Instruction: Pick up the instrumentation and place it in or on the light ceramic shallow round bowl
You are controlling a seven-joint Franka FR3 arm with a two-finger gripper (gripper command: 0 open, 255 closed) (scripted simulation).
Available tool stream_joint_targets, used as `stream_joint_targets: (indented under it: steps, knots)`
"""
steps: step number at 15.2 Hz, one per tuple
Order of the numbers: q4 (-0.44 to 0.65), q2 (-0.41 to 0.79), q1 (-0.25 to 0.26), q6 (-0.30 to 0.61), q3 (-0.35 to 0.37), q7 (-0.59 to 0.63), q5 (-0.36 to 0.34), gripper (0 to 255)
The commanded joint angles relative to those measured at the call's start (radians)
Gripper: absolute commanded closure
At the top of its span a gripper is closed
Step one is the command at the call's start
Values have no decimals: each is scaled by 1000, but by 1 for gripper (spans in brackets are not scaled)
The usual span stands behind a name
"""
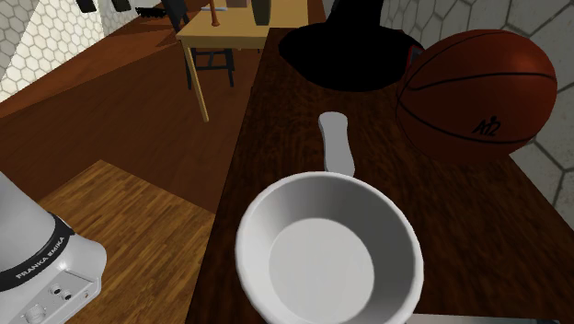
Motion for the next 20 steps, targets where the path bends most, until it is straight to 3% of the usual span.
stream_joint_targets:
  steps: [1, 12, 20]
  knots:
    - [0, 0, 0, 0, 0, 0, 0, 0]
    - [-56, 127, -44, 250, -282, -340, -137, 0]
    - [23, 355, -34, 438, -488, -604, -137, 0]
